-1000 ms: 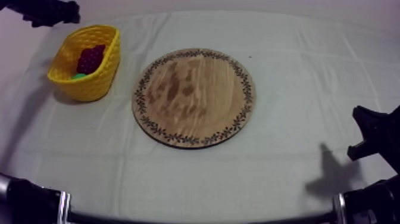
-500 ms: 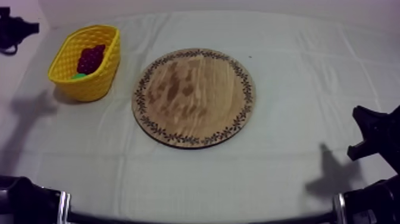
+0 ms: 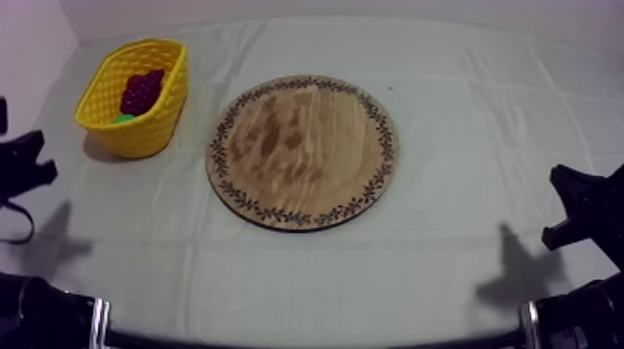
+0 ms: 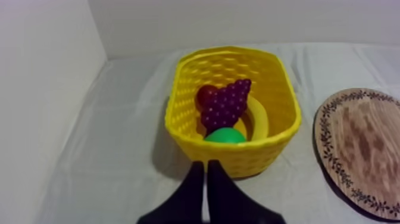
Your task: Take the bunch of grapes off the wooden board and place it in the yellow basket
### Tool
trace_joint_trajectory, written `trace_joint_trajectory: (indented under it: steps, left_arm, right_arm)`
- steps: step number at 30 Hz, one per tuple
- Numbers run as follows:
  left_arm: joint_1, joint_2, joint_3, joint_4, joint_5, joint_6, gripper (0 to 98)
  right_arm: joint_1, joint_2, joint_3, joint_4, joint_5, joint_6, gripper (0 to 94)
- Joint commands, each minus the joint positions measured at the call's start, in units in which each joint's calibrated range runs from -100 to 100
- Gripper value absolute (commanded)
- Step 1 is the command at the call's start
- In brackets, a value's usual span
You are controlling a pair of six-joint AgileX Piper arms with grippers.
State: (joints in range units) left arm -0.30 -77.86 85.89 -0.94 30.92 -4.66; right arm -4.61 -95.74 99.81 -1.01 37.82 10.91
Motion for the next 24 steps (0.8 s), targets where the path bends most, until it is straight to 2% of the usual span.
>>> trace_joint_trajectory:
  steps: [1,5,9,16,24]
  left_arm:
    - [0.3,-11.9,5.4,-0.05,0.0,-0.3,0.0]
    - [1.2,-16.7,10.2,-0.24,-1.4,-0.5,0.0]
    - [1.6,-20.4,13.0,-1.14,-1.3,1.2,0.0]
    - [1.6,-21.7,13.9,-1.36,-1.0,5.4,0.0]
    - [1.9,-21.8,14.0,-1.38,-0.9,7.2,0.0]
  right_arm:
    - [0.0,0.0,0.0,0.0,0.0,0.0,0.4]
    - [0.0,0.0,0.0,0.0,0.0,0.0,0.4]
    - [0.0,0.0,0.0,0.0,0.0,0.0,0.4]
    - [0.0,0.0,0.0,0.0,0.0,0.0,0.4]
    - [0.0,0.0,0.0,0.0,0.0,0.0,0.4]
